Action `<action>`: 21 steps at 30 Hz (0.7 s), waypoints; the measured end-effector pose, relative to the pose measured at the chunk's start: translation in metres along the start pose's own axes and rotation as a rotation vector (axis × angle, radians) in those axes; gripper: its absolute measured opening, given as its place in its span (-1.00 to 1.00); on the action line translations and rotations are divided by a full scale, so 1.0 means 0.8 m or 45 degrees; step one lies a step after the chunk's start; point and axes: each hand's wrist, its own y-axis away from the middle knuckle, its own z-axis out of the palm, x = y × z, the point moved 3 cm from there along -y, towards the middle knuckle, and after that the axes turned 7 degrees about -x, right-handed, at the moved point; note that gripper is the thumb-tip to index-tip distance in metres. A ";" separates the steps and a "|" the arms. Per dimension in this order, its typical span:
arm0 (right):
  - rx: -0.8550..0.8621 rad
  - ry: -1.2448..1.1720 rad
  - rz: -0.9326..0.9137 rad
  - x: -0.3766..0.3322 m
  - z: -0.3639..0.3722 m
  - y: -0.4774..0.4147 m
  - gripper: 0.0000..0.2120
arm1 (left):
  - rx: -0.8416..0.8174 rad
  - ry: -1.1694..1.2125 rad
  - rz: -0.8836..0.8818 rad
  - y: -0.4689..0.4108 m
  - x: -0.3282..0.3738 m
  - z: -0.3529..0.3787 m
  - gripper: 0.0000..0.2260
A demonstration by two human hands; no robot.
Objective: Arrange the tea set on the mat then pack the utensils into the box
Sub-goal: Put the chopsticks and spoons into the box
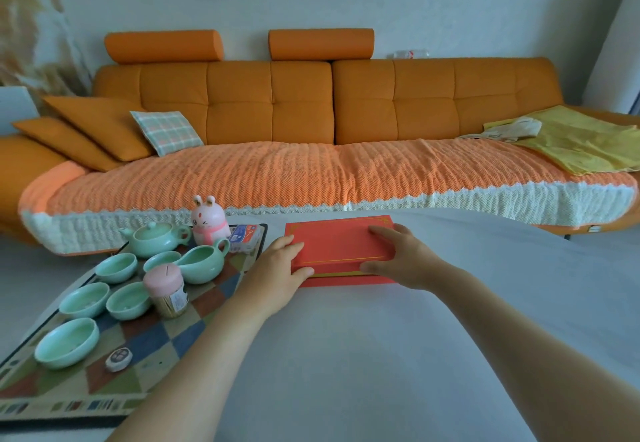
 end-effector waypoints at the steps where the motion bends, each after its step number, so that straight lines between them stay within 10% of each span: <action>1: -0.005 -0.003 -0.002 0.001 0.000 0.000 -0.14 | -0.008 -0.013 0.005 0.000 -0.001 0.001 -0.46; 21: -0.077 0.267 -0.018 0.005 -0.001 -0.024 -0.35 | -0.220 -0.158 -0.046 -0.060 0.006 0.014 -0.47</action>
